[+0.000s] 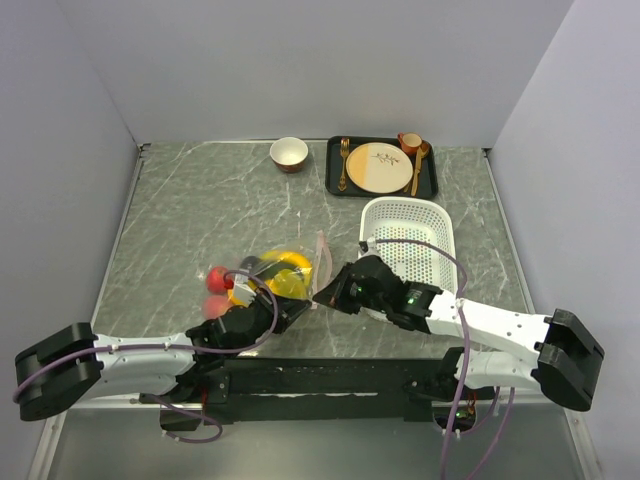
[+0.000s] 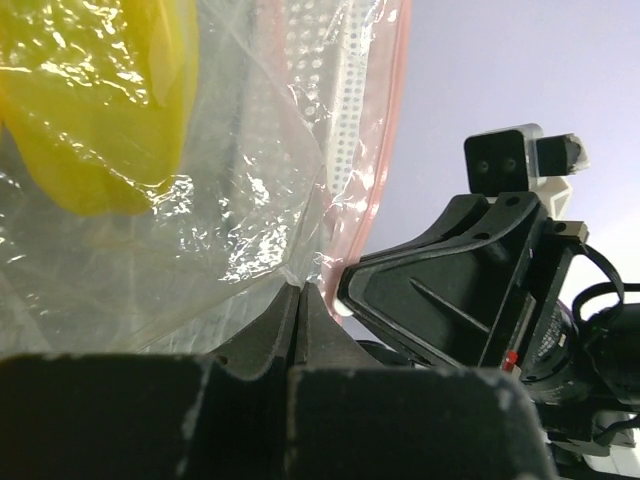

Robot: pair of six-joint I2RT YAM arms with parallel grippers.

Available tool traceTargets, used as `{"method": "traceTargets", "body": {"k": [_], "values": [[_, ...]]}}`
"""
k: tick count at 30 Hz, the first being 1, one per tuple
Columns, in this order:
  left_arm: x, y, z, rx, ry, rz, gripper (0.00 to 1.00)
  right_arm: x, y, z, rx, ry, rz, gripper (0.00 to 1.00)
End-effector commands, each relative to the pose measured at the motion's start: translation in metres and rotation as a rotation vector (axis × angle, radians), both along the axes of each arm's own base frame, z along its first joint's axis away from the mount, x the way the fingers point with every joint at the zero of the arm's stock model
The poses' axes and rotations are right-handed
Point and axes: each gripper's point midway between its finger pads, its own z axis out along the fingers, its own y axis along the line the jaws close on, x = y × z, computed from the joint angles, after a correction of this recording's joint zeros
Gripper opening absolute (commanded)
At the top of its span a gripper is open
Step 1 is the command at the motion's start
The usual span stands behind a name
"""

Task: Place the food in the zip-top bag and seal the zipper
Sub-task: Zip the zipper food storage bag at the center of the board.

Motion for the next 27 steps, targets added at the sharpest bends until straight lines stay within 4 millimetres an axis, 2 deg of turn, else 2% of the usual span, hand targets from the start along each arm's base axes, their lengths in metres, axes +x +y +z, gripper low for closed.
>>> {"method": "traceTargets", "body": {"k": [1,12,27], "values": [[-0.007,-0.007,0.017,-0.067,-0.033,-0.051,0.01,0.022,-0.001,0.028,0.034,-0.066,-0.038,0.05],[-0.018,-0.01,0.013,-0.066,-0.05,-0.117,0.01,0.037,-0.012,0.027,0.023,-0.07,-0.06,0.06],[-0.032,-0.005,-0.004,-0.033,-0.038,-0.179,0.01,0.063,-0.018,0.032,0.018,-0.09,-0.073,0.07]]}}
